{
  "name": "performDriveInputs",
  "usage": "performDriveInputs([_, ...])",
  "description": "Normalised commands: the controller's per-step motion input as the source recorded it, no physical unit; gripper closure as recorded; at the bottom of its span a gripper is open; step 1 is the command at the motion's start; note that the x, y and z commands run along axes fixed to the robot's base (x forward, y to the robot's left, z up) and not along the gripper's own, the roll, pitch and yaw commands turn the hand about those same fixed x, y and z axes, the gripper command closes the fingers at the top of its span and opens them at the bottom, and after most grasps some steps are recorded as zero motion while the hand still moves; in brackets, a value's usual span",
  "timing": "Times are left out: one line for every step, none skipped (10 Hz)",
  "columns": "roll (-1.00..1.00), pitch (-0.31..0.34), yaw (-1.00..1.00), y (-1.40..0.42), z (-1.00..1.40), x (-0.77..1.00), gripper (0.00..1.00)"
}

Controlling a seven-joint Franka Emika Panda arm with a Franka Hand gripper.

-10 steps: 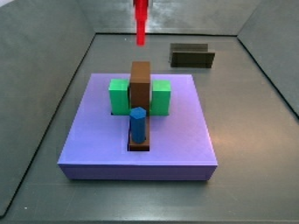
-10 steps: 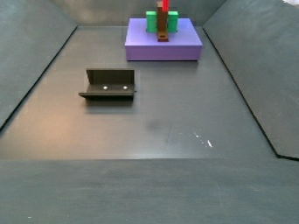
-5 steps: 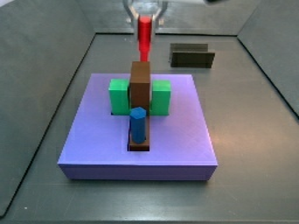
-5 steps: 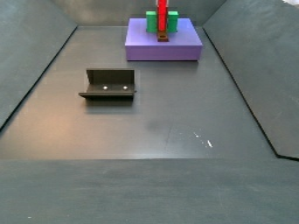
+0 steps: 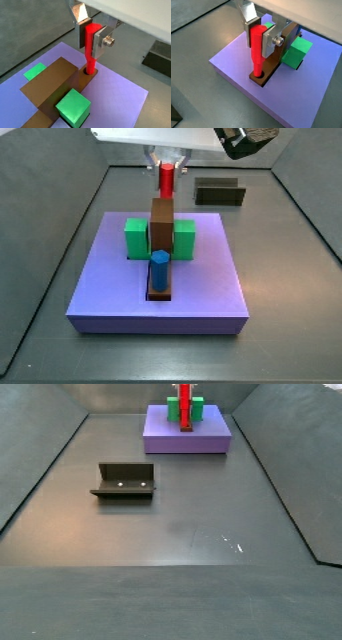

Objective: Pick up the red object. Move up. Move to above the board. Insert the red object.
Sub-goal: Insert the red object.

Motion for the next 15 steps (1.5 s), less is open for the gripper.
performDriveInputs([0.00, -0.034, -0.07, 0.00, -0.24, -0.11, 1.00])
performDriveInputs([0.00, -0.021, -0.07, 0.00, -0.10, -0.12, 1.00])
performDriveInputs([-0.02, -0.037, -0.05, 0.00, -0.12, -0.11, 1.00])
performDriveInputs([-0.02, -0.016, -0.02, 0.00, -0.13, 0.00, 1.00])
performDriveInputs([-0.03, -0.021, 0.00, 0.00, -0.14, 0.00, 1.00])
performDriveInputs([-0.04, -0.020, 0.00, 0.00, -0.13, 0.00, 1.00])
performDriveInputs([-0.03, 0.000, 0.00, 0.00, -0.01, 0.00, 1.00])
performDriveInputs([-0.01, -0.010, -0.02, 0.00, 0.00, -0.05, 1.00])
performDriveInputs([0.00, -0.001, -0.09, 0.00, 0.00, -0.11, 1.00])
performDriveInputs([0.00, 0.000, -0.09, -0.01, 0.00, -0.06, 1.00])
performDriveInputs([0.00, 0.000, -0.06, -0.03, 0.00, -0.01, 1.00])
performDriveInputs([0.00, 0.000, -0.04, -0.07, 0.00, 0.00, 1.00])
performDriveInputs([0.00, 0.000, -0.04, -0.06, 0.00, 0.00, 1.00])
performDriveInputs([0.00, 0.000, 0.00, -0.01, -0.08, 0.00, 1.00])
performDriveInputs([0.05, 0.000, 0.00, 0.00, -0.33, 0.08, 1.00])
